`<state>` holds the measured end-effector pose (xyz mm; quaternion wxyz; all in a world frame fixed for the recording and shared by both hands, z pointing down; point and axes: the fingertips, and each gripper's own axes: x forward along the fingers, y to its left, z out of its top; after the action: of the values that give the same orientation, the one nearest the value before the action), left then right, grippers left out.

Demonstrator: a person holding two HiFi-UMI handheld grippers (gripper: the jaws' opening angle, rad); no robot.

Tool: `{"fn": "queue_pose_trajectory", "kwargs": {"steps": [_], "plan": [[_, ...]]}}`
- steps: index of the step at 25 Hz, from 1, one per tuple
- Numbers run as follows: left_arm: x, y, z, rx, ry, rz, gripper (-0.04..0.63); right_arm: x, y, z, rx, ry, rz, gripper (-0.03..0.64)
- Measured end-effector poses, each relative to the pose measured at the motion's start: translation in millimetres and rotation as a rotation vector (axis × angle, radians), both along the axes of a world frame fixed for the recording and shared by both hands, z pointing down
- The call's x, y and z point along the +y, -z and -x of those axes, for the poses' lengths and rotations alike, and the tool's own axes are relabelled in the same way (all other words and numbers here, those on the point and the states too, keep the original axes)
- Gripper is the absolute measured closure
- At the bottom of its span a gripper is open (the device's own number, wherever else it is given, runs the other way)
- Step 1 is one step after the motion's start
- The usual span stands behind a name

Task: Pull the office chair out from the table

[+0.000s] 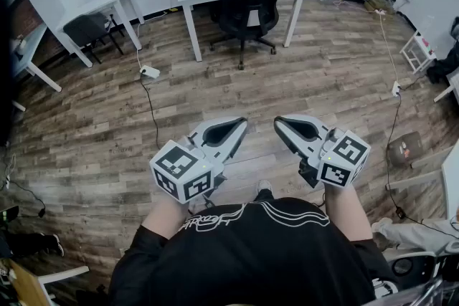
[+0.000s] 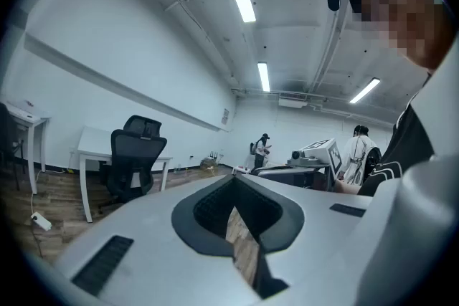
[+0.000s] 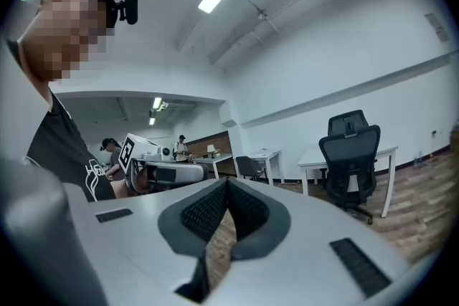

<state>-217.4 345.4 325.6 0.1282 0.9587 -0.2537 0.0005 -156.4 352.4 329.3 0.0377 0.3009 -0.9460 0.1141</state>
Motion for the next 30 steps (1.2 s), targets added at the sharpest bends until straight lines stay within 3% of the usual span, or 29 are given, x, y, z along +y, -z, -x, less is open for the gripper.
{"fn": "queue_pose_trajectory", "kwargs": {"steps": [11, 18, 24, 30], "plan": [[-48.4, -35.8, -53.7, -0.028, -0.012, 0.069, 0.589, -50.4, -26.5, -55.3, -0.033, -0.047, 0.067, 0.581], [-98.0, -49.1, -120.6, -0.038, -0.039, 0.119, 0.589, -99.7, -35.0, -120.0, -0.048, -0.074, 0.096, 0.58], [-131.9, -34.4, -177.4, -0.058, -0.054, 0.075, 0.589, -134.9, -17.1, -173.6, -0.055, -0.09, 0.045, 0.58], [-165.5, -20.2, -196.4, -0.068, -0.014, 0.023, 0.588, -167.1, -3.6, -213.7, -0.037, -0.15, -0.01, 0.58]]}}
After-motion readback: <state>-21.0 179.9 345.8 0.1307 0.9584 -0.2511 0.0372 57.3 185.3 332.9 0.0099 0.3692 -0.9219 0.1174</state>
